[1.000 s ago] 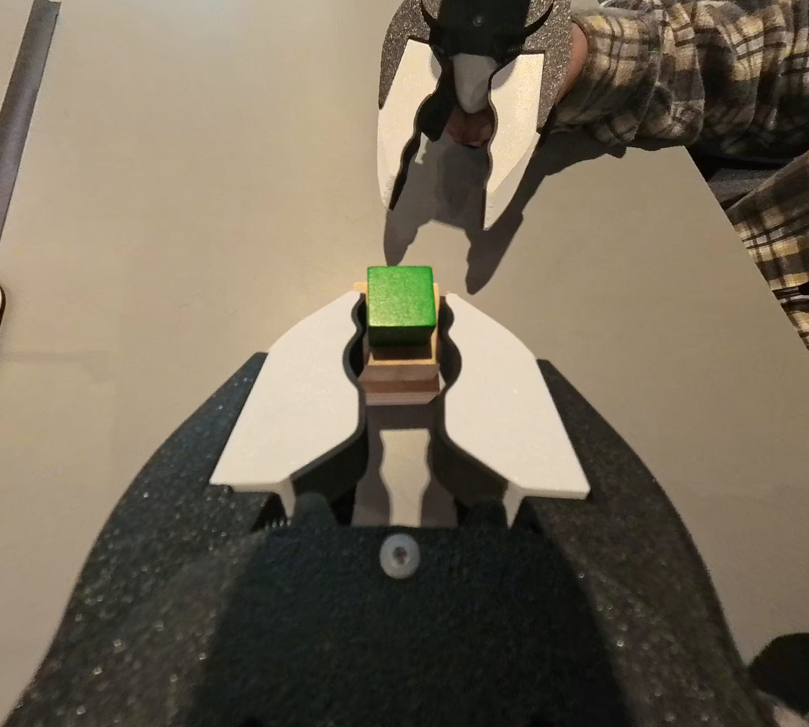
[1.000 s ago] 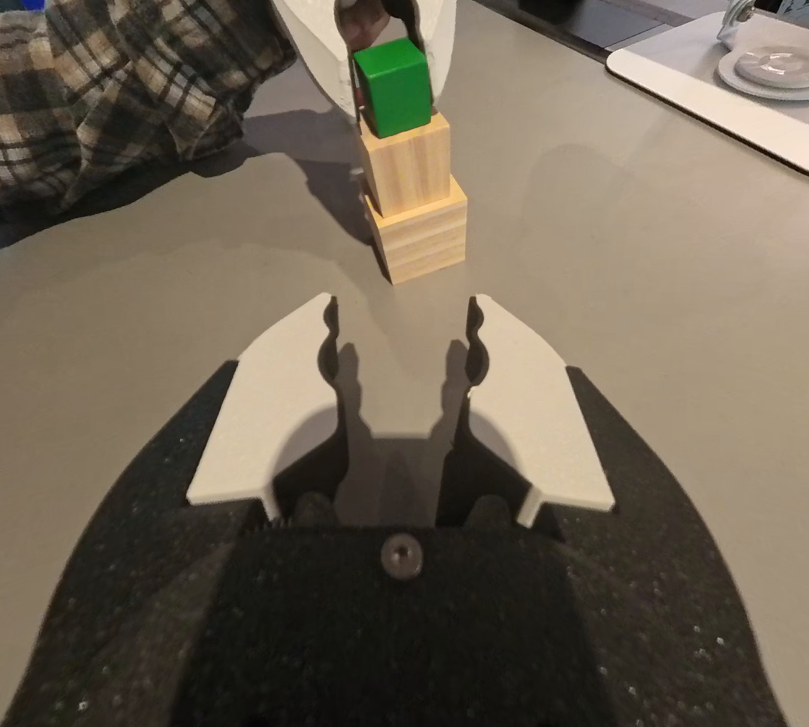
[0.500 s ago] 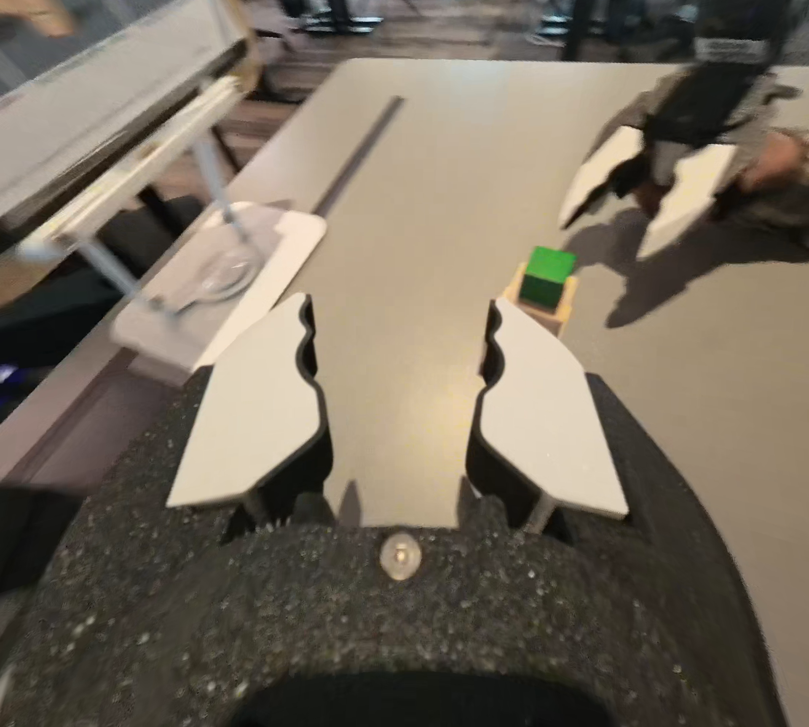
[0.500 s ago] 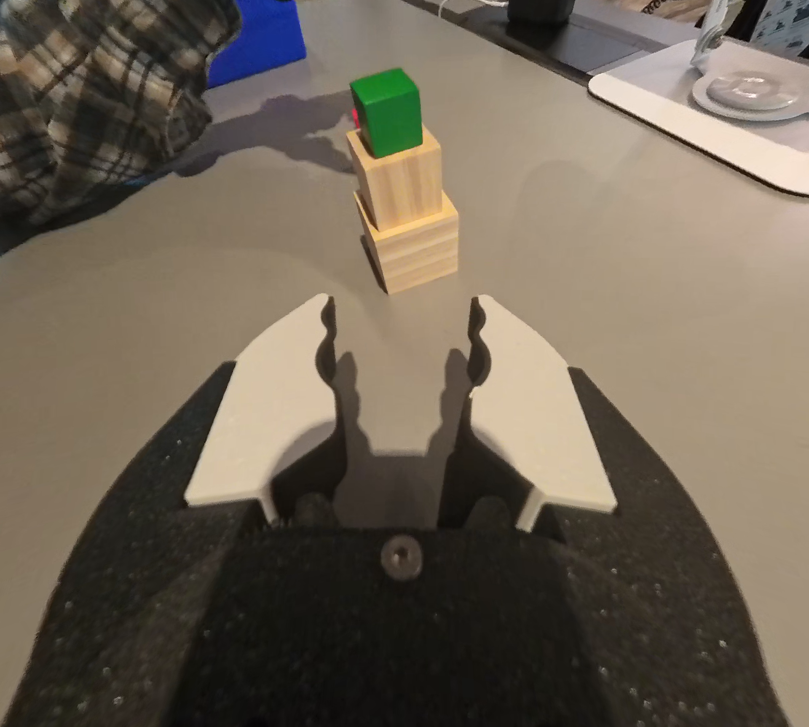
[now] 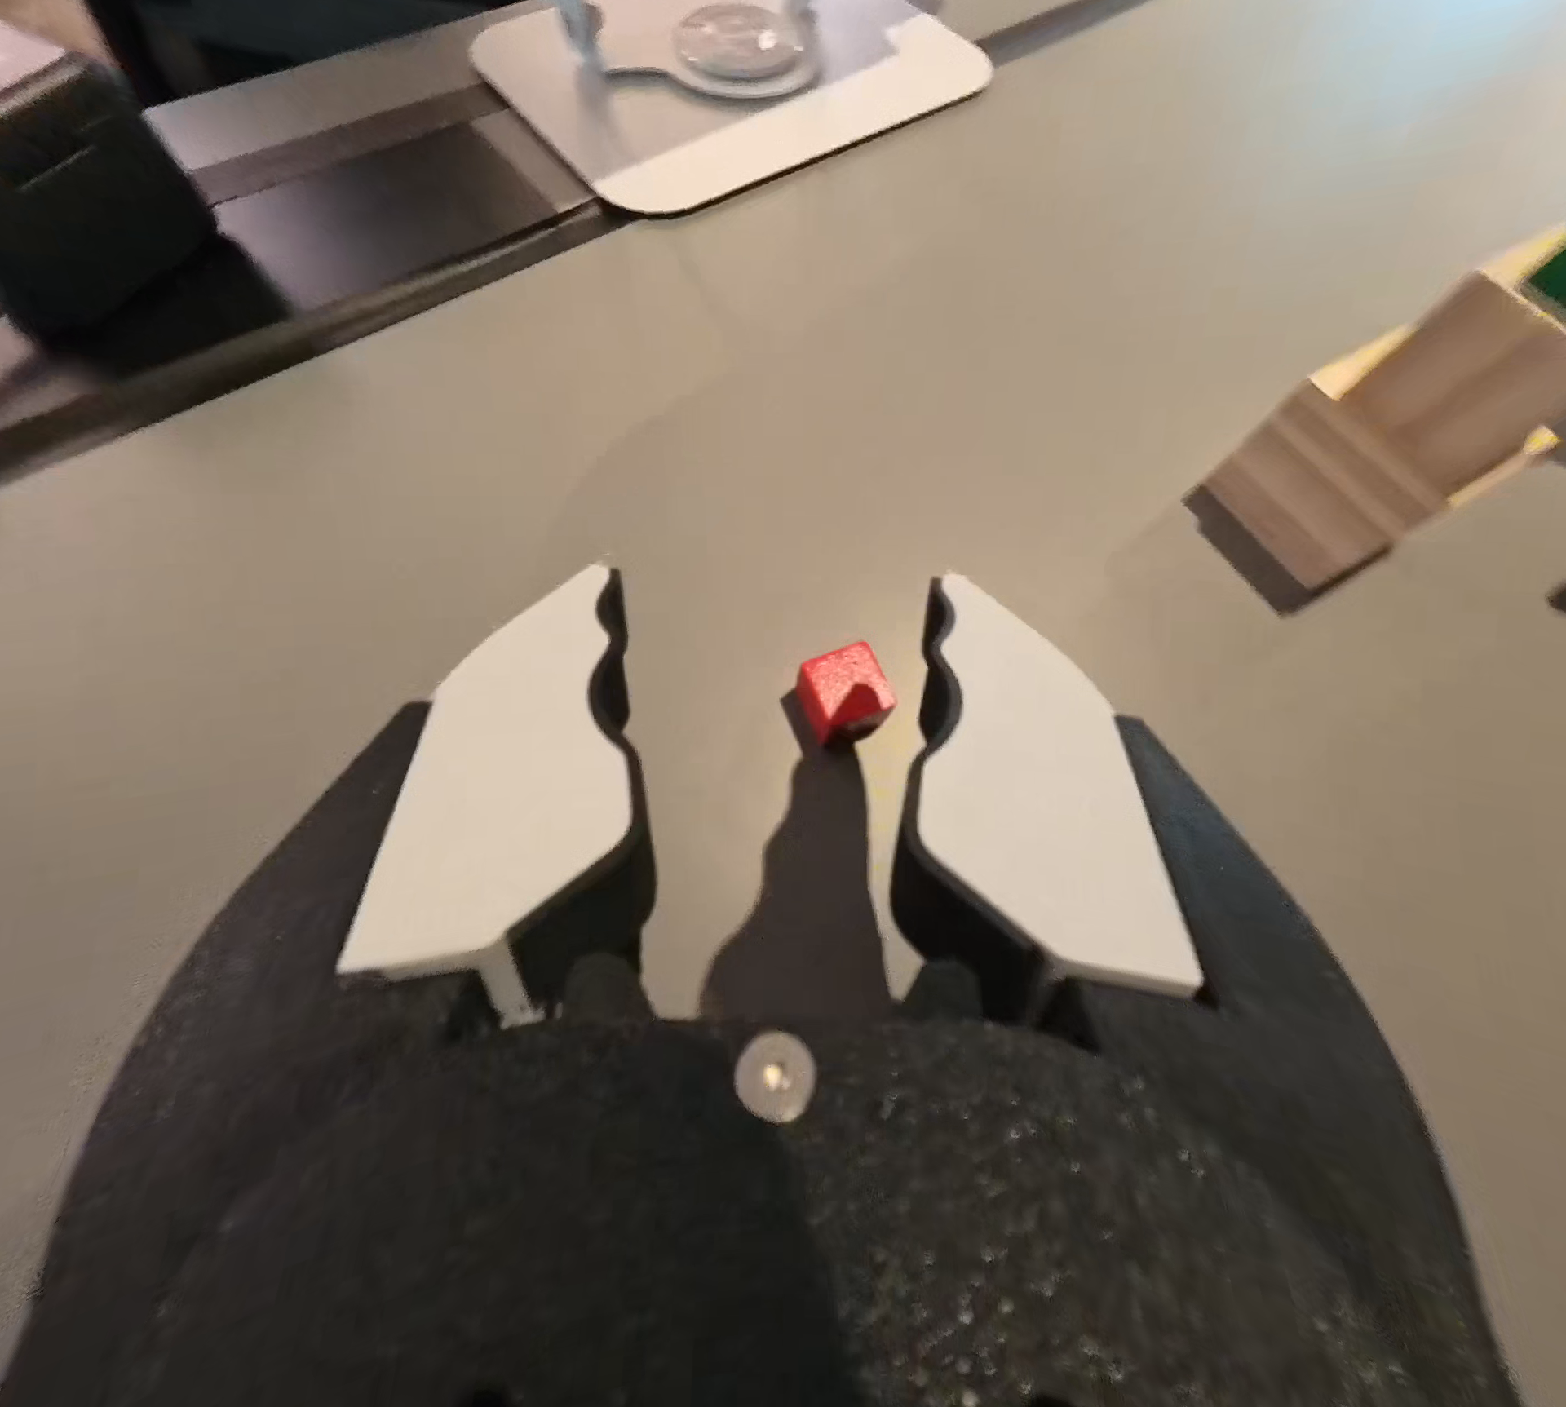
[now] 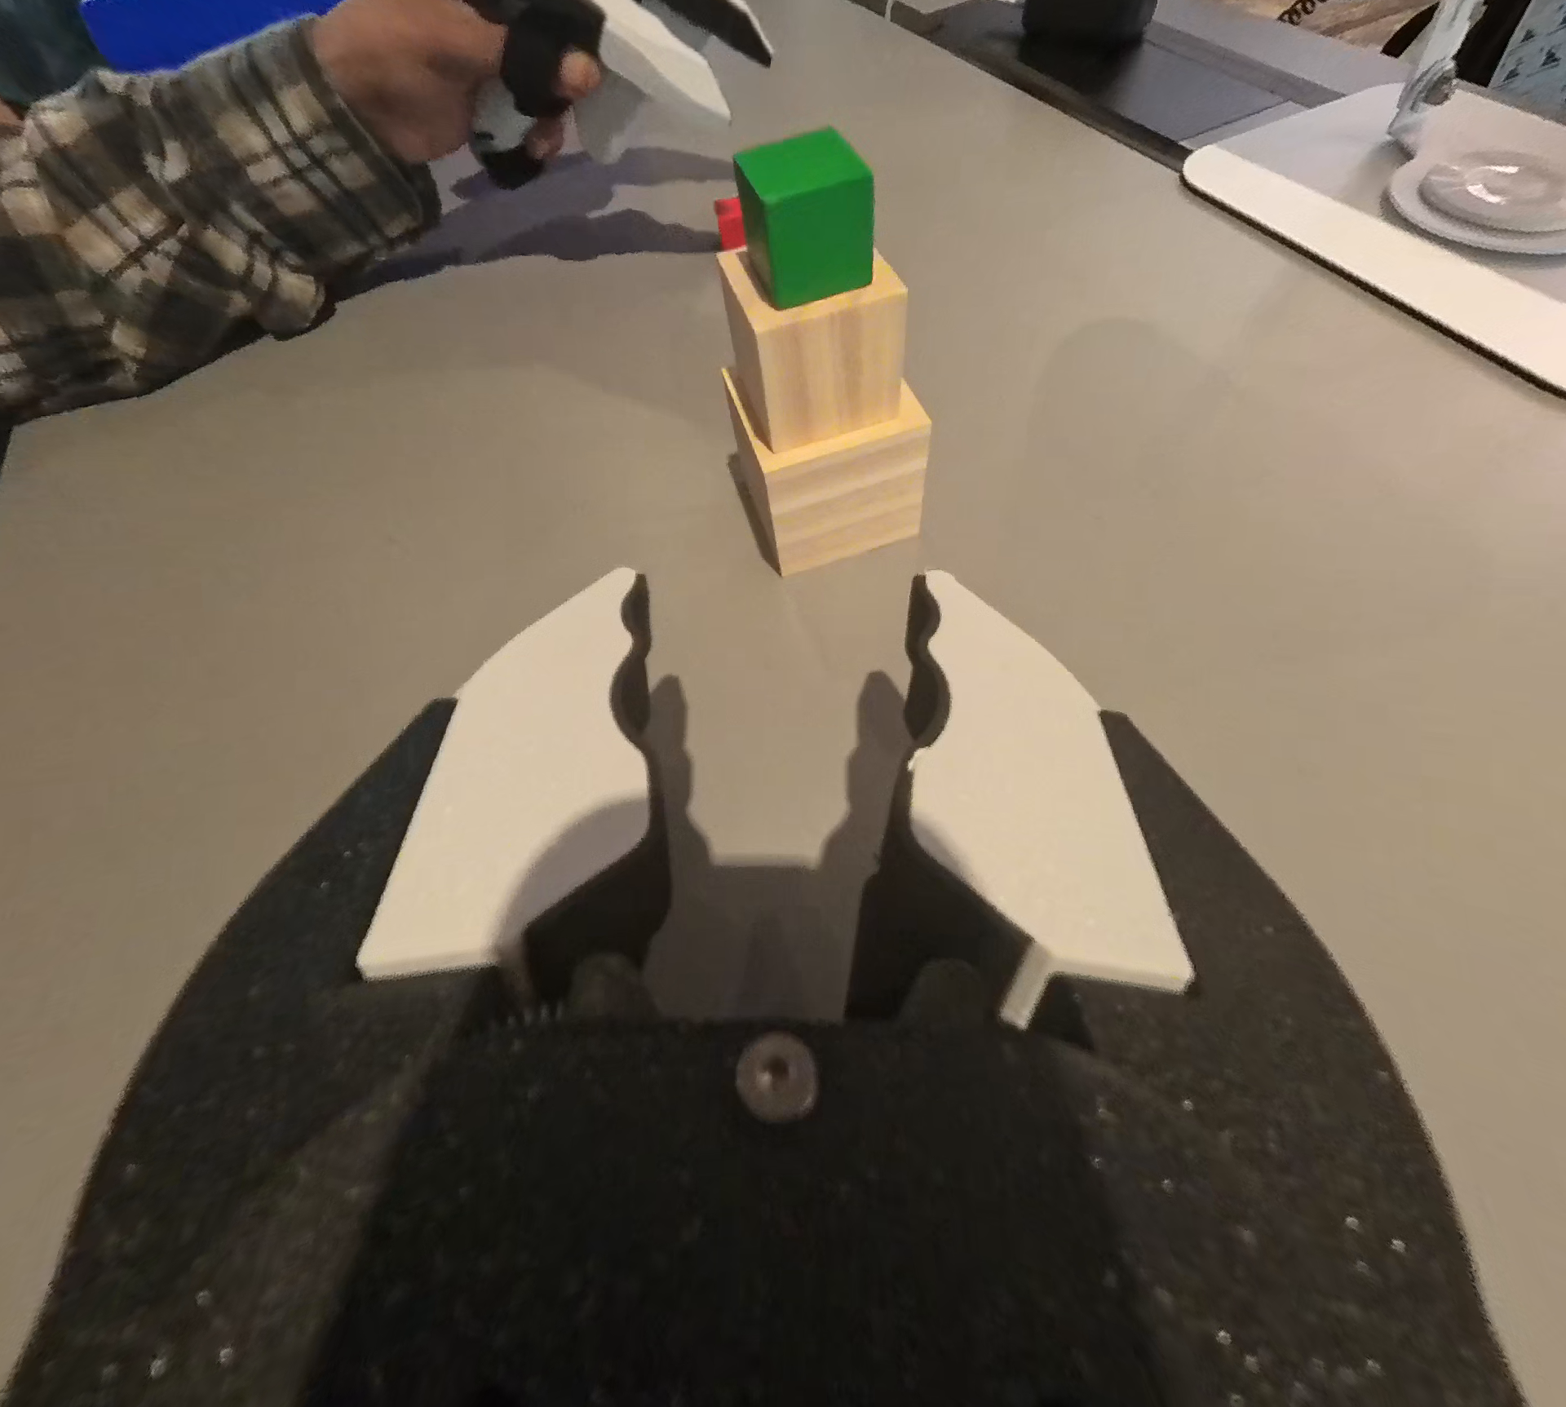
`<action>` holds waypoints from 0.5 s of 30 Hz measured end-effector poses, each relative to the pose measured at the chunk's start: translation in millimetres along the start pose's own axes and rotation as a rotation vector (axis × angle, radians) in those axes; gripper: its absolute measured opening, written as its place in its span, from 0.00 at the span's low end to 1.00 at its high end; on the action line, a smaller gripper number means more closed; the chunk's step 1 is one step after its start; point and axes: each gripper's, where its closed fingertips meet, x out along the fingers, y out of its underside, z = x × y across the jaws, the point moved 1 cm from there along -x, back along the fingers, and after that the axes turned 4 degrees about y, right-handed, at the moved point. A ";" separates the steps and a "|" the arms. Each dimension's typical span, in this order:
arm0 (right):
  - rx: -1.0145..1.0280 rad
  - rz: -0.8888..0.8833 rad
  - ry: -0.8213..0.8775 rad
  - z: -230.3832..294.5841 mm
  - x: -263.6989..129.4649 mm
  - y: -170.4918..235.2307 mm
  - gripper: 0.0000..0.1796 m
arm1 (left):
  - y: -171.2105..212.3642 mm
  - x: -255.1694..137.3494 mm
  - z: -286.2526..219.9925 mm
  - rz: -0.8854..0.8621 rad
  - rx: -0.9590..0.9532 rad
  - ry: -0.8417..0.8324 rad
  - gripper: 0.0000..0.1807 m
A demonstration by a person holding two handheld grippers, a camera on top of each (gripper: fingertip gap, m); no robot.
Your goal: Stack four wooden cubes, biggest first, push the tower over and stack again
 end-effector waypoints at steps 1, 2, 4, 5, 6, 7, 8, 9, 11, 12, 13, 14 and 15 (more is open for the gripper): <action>-0.002 -0.005 0.002 -0.1 -0.8 -1.2 0.32 | 2.1 0.5 3.1 0.003 -0.031 -0.034 0.37; -0.003 -0.010 0.005 -0.5 -1.8 -2.6 0.32 | 4.7 0.7 5.1 0.006 -0.060 -0.065 0.37; 0.002 -0.024 0.009 -1.5 -3.8 -5.1 0.32 | 9.2 0.4 3.8 0.003 -0.111 -0.108 0.38; 0.006 -0.029 0.010 -1.9 -4.5 -5.9 0.32 | 11.8 -0.2 2.4 0.004 -0.127 -0.133 0.38; 0.009 -0.033 0.011 -2.1 -5.1 -6.7 0.32 | 14.7 -0.5 0.2 0.009 -0.137 -0.155 0.38; 0.011 -0.035 0.010 -1.7 -5.4 -7.4 0.32 | 18.2 0.0 -2.5 0.020 -0.146 -0.171 0.38; 0.011 -0.037 0.006 -0.4 -5.6 -8.3 0.32 | 21.9 1.1 -5.1 0.037 -0.152 -0.184 0.38; 0.009 -0.039 0.003 1.3 -5.6 -9.4 0.32 | 25.5 2.6 -7.1 0.055 -0.155 -0.199 0.38; -0.003 -0.041 0.000 5.3 -5.0 -11.5 0.32 | 30.5 5.9 -10.2 0.086 -0.157 -0.228 0.39; -0.010 -0.039 -0.001 7.0 -4.5 -12.0 0.32 | 31.2 7.2 -11.1 0.091 -0.159 -0.242 0.39; -0.017 -0.035 0.001 8.0 -3.9 -11.9 0.32 | 30.5 7.9 -11.1 0.088 -0.162 -0.260 0.41; -0.022 -0.032 0.003 8.7 -3.3 -11.5 0.32 | 29.0 8.6 -11.4 0.081 -0.162 -0.272 0.41; -0.022 -0.031 0.001 9.1 -2.8 -11.1 0.32 | 28.1 9.9 -12.2 0.079 -0.168 -0.276 0.41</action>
